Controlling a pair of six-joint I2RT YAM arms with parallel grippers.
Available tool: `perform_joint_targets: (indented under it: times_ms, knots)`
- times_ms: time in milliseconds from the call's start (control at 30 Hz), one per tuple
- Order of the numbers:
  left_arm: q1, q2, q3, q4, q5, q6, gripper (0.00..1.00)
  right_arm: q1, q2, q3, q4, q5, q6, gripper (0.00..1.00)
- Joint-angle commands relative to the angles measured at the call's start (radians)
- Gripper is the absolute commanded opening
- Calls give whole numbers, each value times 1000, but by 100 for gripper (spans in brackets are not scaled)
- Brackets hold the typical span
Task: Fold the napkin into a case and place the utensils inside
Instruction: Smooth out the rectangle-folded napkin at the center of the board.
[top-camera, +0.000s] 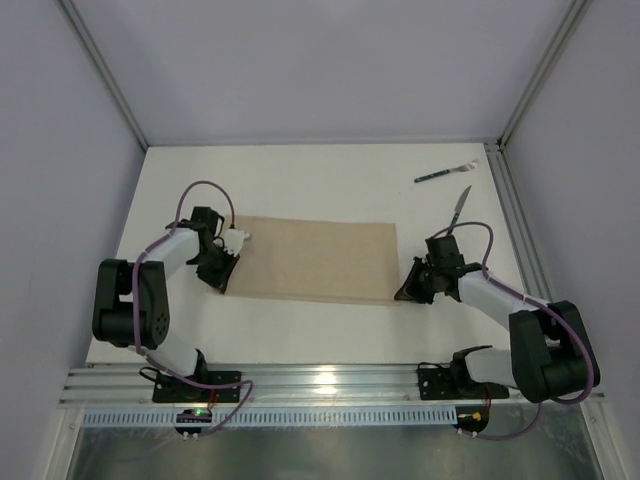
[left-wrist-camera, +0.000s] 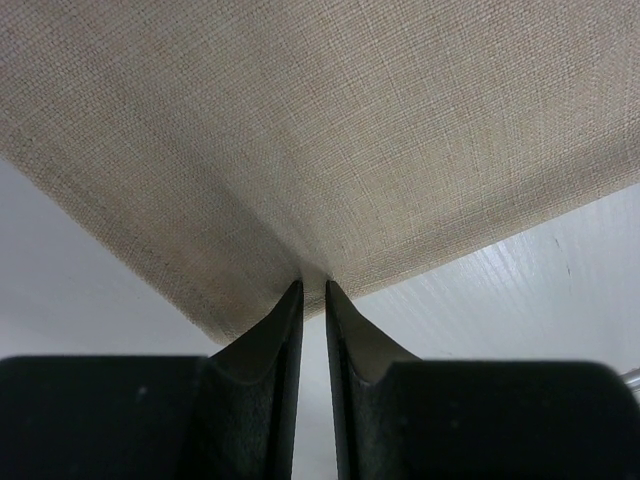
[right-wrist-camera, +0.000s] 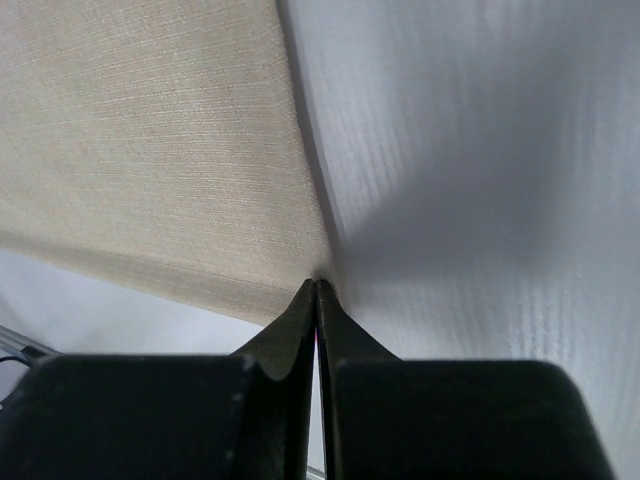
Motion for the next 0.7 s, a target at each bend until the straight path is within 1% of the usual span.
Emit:
perform_joint_targets:
  times_ms: [0, 67, 167, 200, 267, 300, 333, 367, 400, 433, 500, 533, 567, 600, 633, 667]
  knots:
    - [6, 27, -53, 44, -28, 33, 17, -46, -57, -18, -144, 128, -16, 4]
    - [6, 10, -42, 35, -8, 33, 18, -61, -111, -7, -185, 145, -30, 4]
    - [9, -16, 2, -22, 64, 37, 22, -66, -148, 66, -247, 155, -63, 3]
    - [12, -39, 20, -42, 84, 39, 23, -66, -151, 124, -258, 153, -74, 4]
    - [20, -67, 92, -111, 148, 47, 27, -66, -152, 189, -265, 144, -94, 4]
    - [28, -87, 152, -132, 173, 48, 29, -68, -139, 261, -264, 138, -100, 4]
    - [32, -91, 187, -151, 190, 48, 30, -68, -122, 298, -258, 132, -116, 4]
    - [35, -91, 221, -189, 208, 50, 32, -68, -101, 332, -237, 123, -123, 4]
    - [40, -88, 260, -200, 229, 48, 32, -68, -40, 406, -229, 101, -128, 4]
    - [40, -70, 328, -205, 233, 40, 33, -66, -1, 443, -217, 81, -131, 4]
    - [39, -33, 388, -173, 213, 4, 32, -63, 77, 531, -158, 31, -123, 4]
    - [39, 20, 439, -153, 198, -12, 32, -60, 155, 556, -137, -3, -114, 4]
    - [36, 51, 465, -133, 185, -28, 29, -58, 194, 579, -94, -19, -104, 3]
    - [26, 85, 493, -102, 164, -54, 28, -51, 235, 627, -83, -26, -97, 4]
    - [19, 153, 542, -90, 149, -61, 26, -46, 310, 654, -72, -32, -93, 4]
    - [9, 186, 563, -77, 132, -64, 25, -45, 344, 675, -48, -36, -91, 4]
